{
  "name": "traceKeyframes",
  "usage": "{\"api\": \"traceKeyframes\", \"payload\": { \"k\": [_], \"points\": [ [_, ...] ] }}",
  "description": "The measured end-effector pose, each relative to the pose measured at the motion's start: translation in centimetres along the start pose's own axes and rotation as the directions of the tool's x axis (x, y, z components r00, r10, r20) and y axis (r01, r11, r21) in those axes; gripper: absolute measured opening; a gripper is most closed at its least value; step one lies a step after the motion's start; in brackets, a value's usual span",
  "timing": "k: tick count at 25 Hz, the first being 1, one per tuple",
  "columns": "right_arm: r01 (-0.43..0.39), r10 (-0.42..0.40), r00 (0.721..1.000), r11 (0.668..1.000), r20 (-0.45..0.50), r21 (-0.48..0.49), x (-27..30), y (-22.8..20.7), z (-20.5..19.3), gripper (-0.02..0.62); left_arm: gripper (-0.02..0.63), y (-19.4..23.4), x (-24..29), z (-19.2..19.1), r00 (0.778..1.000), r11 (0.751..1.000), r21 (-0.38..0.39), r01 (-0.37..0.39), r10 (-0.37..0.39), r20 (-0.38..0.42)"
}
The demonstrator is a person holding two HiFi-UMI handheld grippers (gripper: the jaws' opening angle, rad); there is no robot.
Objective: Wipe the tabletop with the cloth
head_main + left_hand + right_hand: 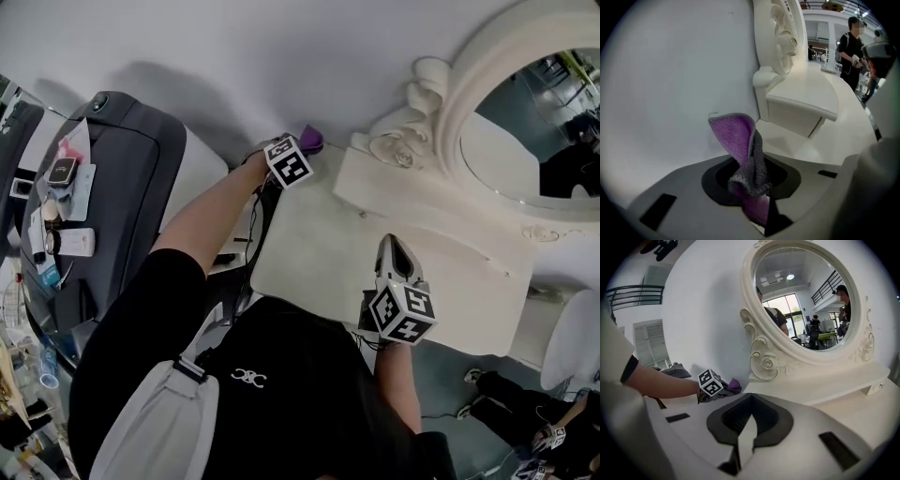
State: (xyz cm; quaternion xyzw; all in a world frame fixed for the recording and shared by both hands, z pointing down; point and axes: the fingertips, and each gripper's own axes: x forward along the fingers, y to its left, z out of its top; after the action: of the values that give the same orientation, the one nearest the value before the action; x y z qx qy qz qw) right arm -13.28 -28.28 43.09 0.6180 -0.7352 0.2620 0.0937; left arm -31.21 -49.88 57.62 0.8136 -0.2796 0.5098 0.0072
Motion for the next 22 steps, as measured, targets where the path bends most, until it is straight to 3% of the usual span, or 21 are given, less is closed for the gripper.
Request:
{"api": "traceKeyframes", "payload": {
  "k": [6,14,18,22],
  "points": [
    [0.114,-0.114,0.993,0.993,-0.003,0.041,-0.5,-1.0,-0.9,0.012,0.097,-0.4,2.6,0.7,0.998,0.993,0.098,0.067,-0.067,-0.009],
    [0.171,-0.169,0.985,0.983,-0.033,0.07,-0.7,-0.5,-2.4,0.012,0.097,-1.2,4.4,1.5,0.995,0.985,0.138,0.101,-0.101,-0.008],
    [0.197,-0.194,0.98,0.977,-0.043,0.079,-1.2,-0.7,-3.0,0.012,0.097,-1.6,4.8,2.4,0.994,0.973,0.2,0.113,-0.113,-0.012],
    [0.208,-0.204,0.978,0.974,-0.052,0.086,-1.6,-0.6,-3.5,0.012,0.098,-2.5,4.8,3.1,0.987,0.965,0.216,0.15,-0.158,0.022]
  ]
}}
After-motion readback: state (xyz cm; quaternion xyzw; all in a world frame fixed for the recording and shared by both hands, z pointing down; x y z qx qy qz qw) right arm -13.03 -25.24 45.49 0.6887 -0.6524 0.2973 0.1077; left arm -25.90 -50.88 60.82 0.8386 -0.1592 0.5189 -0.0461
